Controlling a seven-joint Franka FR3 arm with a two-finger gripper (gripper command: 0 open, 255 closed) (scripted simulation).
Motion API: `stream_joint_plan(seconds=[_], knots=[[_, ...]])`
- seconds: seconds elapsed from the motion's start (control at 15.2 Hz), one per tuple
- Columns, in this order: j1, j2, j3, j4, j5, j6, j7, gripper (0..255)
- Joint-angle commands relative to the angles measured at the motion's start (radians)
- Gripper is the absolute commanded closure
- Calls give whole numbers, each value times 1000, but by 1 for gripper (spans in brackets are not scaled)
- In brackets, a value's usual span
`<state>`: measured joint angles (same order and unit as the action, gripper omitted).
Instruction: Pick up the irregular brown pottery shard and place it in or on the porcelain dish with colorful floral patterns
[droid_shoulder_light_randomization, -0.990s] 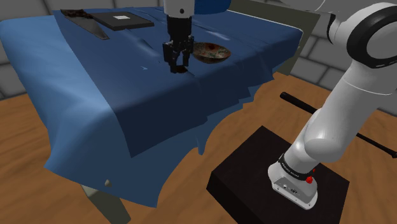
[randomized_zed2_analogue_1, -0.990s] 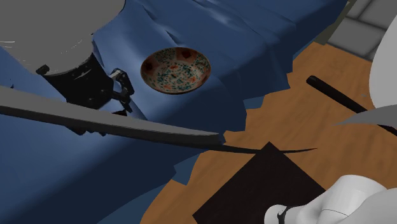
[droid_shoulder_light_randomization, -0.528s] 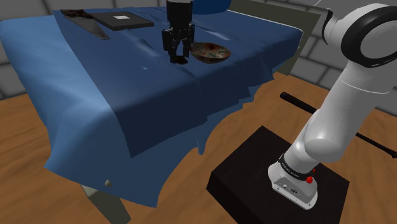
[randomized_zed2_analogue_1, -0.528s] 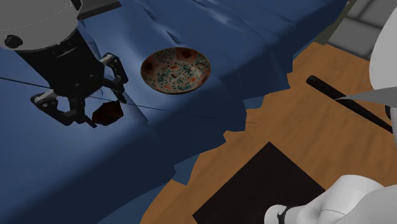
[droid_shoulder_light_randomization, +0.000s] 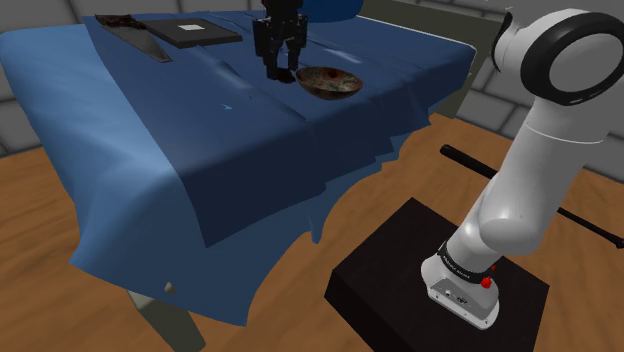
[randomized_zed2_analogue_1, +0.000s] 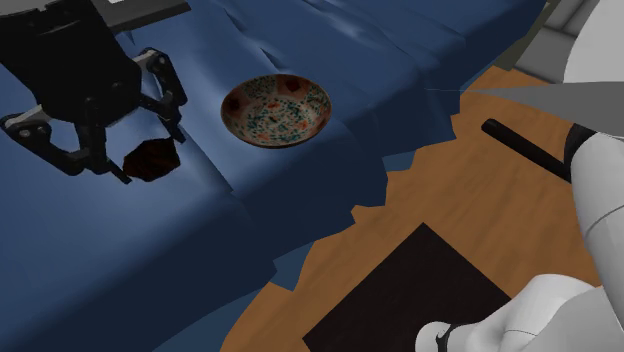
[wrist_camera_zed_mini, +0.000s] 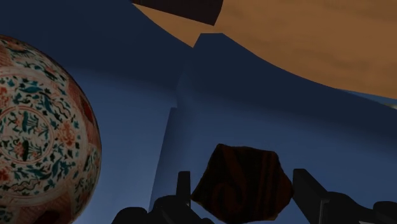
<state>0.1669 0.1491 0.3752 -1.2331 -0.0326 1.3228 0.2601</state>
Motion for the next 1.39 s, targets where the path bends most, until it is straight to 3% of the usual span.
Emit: stream_joint_plan(seconds=[0.0, 0.13, 0.53, 0.99, 1.19, 1.32], knots=[[5, 20, 2, 54, -8, -36, 3, 255], [12, 40, 4, 107, -16, -69, 7, 255], [-94, -41, -61, 15, 13, -54, -151, 255], [-195, -71, -141, -11, 19, -58, -330, 255], [-232, -66, -172, 1, 17, -64, -399, 255], [-234, -86, -174, -54, 21, -28, -401, 255]])
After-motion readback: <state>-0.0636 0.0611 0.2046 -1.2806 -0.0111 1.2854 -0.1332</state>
